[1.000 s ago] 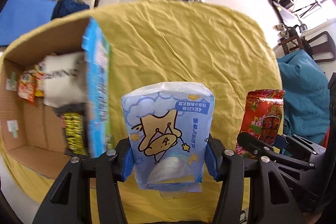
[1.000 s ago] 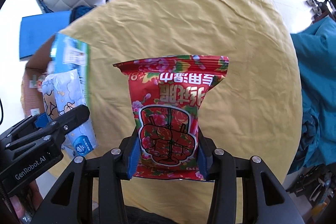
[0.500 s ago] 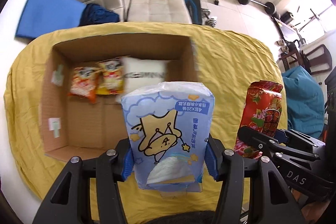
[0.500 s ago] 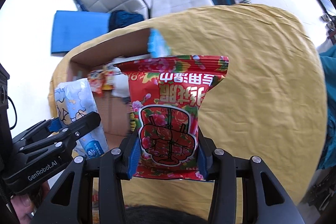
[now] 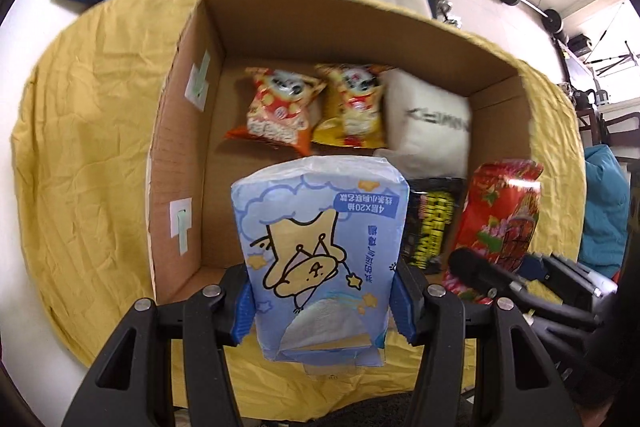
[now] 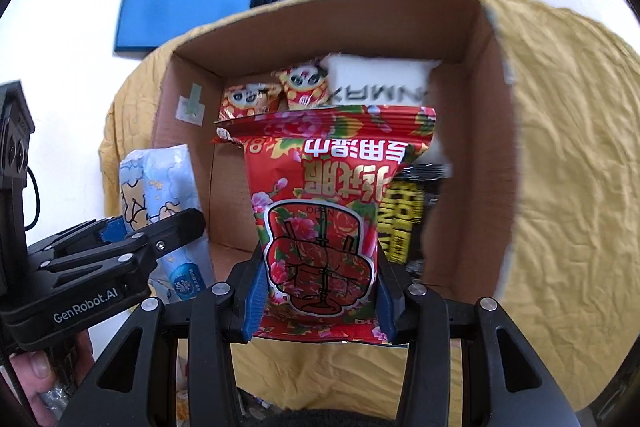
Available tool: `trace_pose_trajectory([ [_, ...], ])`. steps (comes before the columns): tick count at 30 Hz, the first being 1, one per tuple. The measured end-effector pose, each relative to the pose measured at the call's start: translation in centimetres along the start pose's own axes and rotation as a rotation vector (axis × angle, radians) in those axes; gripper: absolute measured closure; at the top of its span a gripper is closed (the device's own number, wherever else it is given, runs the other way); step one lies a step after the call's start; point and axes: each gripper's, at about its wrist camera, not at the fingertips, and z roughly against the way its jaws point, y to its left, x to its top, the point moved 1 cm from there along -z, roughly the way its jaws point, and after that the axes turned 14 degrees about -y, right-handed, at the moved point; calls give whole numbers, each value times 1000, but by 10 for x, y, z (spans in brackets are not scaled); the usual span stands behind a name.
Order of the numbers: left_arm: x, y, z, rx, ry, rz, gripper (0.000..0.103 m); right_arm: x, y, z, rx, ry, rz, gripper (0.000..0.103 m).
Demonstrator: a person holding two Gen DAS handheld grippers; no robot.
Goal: Organize soft objects
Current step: 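Lower both packets into the box and open both tools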
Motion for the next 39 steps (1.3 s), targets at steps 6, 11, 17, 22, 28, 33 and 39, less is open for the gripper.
trace_pose_trajectory([
  [6,6,21,-54,-43,130,24,51,-8,16,-61,-14,57,-9,56],
  [11,4,31,-80,-57,189,45,51,-16,17,-106,-29,126,-28,56],
  [17,-1,30,-102,-56,239,20,51,-23,14,-140,-19,193,-82,56],
  [22,-1,27,-117,-62,269,8,50,-20,7,-155,-29,214,-91,56],
  [28,-3,27,-126,-53,294,3,47,-24,4,-164,-22,232,-109,54],
  [33,0,25,-125,-35,308,25,42,-24,2,-178,-34,255,-113,54],
  [39,-8,26,-118,-3,282,0,42,-29,3,-182,-54,261,-93,50],
])
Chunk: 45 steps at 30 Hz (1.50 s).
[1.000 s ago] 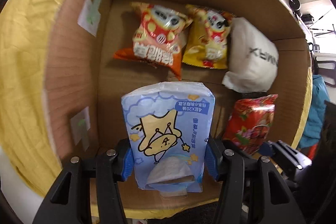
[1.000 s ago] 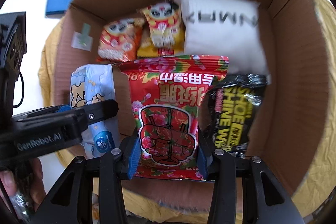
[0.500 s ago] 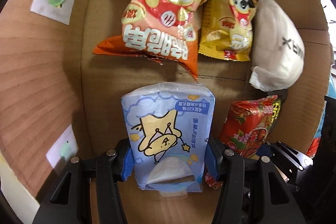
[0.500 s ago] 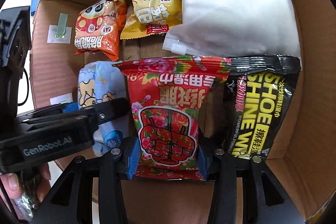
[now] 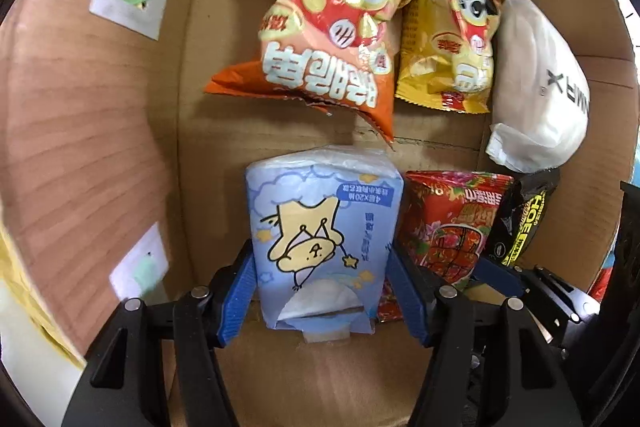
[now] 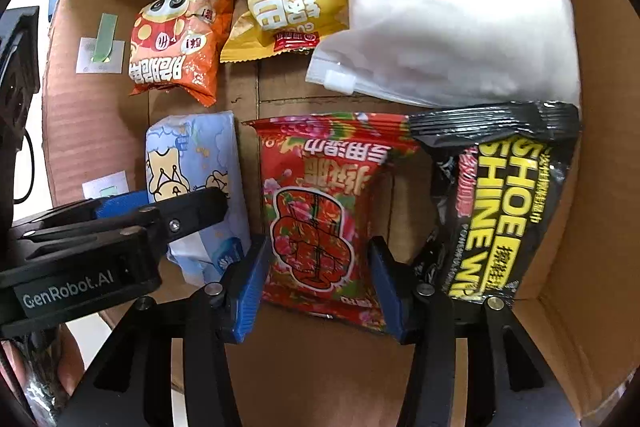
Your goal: Organize soft objects
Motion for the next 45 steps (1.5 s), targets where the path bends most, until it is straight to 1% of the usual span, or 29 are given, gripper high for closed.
trace_pose_trajectory([
  [3,-2,-9,9,8,-25,-12,42,-1,2,4,-13,-2,10,50],
  [7,-7,-24,27,14,-73,-35,42,-5,7,20,-31,-26,29,49],
  [9,-10,-30,37,22,-103,-48,42,-5,8,30,-36,-39,39,49],
  [11,-14,-38,48,21,-137,-61,42,-7,8,40,-62,-58,55,49],
  [15,-32,-48,72,37,-220,-83,40,-8,8,66,-102,-115,77,49],
  [16,-36,-51,77,43,-240,-89,38,-9,8,72,-104,-125,77,43],
  [17,-40,-53,83,51,-265,-95,32,-10,8,77,-104,-135,77,41],
  [18,-42,-52,90,56,-288,-98,29,-11,8,83,-109,-147,78,38],
  [20,-47,-53,101,72,-324,-105,29,-13,8,96,-118,-181,81,34],
  [21,-49,-53,108,81,-343,-107,25,-16,9,105,-130,-205,85,30],
  [22,-51,-53,112,93,-360,-112,21,-17,9,108,-137,-217,90,25],
  [23,-50,-47,117,107,-380,-113,13,-21,6,114,-142,-229,93,22],
  [24,-45,-42,122,119,-396,-112,8,-21,7,119,-148,-244,89,19],
  [25,-41,-38,122,124,-407,-108,7,-23,8,123,-153,-260,85,14],
  [26,-43,-35,126,123,-419,-102,4,-27,5,129,-159,-268,87,11],
  [28,-45,-30,132,133,-436,-103,2,-31,3,140,-167,-284,86,1],
  [30,-51,-28,140,143,-450,-104,1,-36,0,150,-174,-307,93,0],
  [34,-61,-29,155,139,-489,-97,1,-44,1,169,-235,-369,123,0],
  [38,-75,-35,180,135,-546,-100,1,-51,3,187,-269,-417,133,0],
  [39,-82,-38,191,135,-572,-104,1,-54,3,192,-268,-423,132,0],
  [42,-98,-47,217,125,-617,-110,1,-63,4,216,-259,-445,124,0],
  [45,-116,-57,245,100,-654,-114,1,-77,9,247,-244,-490,123,0],
])
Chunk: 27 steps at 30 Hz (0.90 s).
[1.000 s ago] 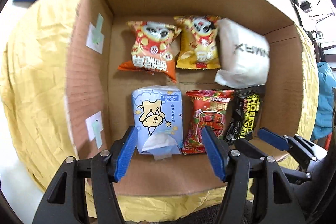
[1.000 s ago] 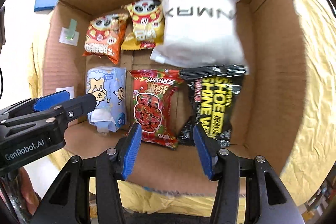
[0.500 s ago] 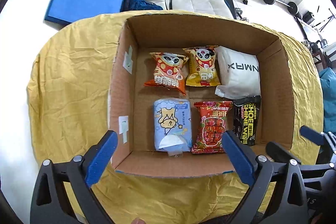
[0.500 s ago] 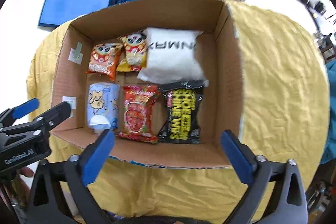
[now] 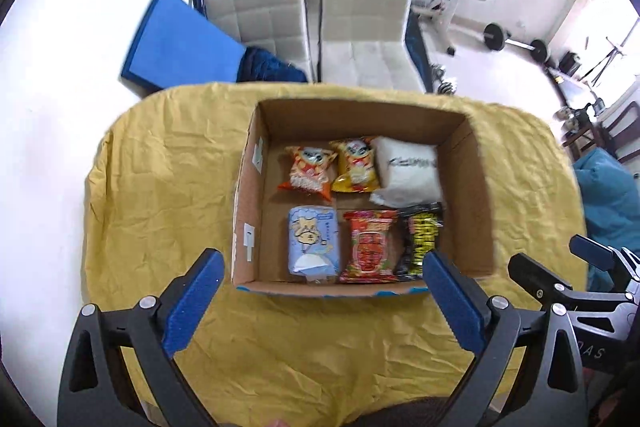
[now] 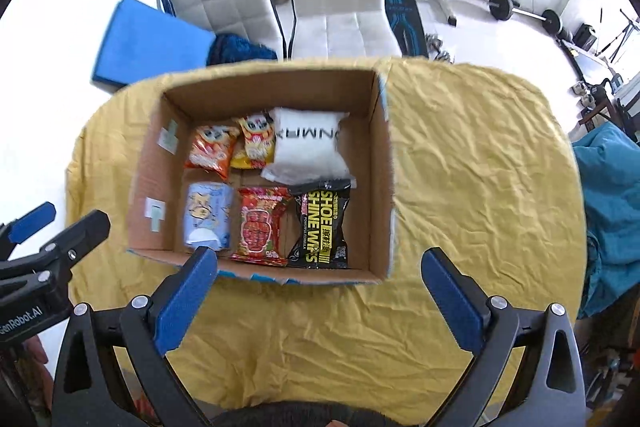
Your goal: Organize soft objects
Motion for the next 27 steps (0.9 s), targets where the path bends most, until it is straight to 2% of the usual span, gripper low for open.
trace_pose_trajectory([
  [5,9,-9,50,19,-58,-6,1,5,-7,67,11,-84,-11,0],
  [15,8,-13,124,-10,-118,42,1,-3,-5,171,75,-171,0,0],
  [21,6,-17,152,-5,-148,43,1,-9,-4,217,94,-213,3,0],
  [27,5,-17,170,11,-186,45,1,-10,-7,245,58,-258,-12,0],
])
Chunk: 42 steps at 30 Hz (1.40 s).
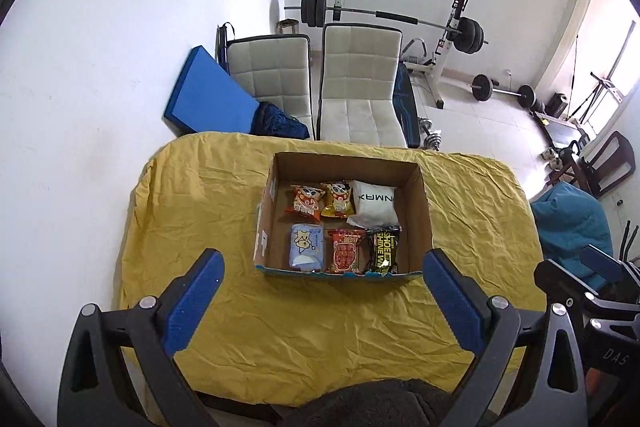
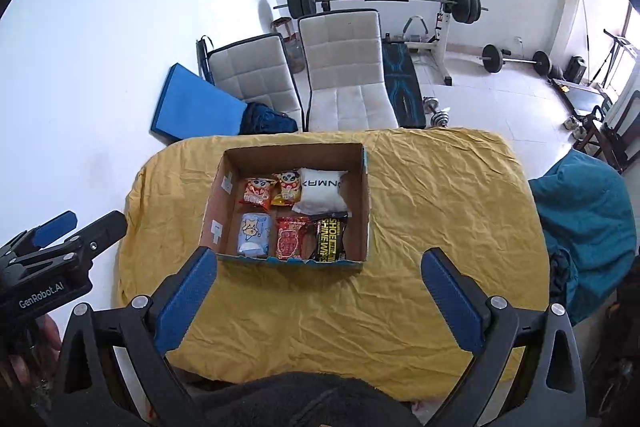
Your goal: Organize soft objects
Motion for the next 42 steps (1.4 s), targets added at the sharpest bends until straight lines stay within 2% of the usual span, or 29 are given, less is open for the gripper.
trace_pose_trajectory([
  [13,-7,-5,6,-4,13,-8,1,5,-10,23,-84,-44,-8,0],
  [42,-9,-14,11,-19,16,-16,1,4,-20,28,-118,-47,-14,0],
])
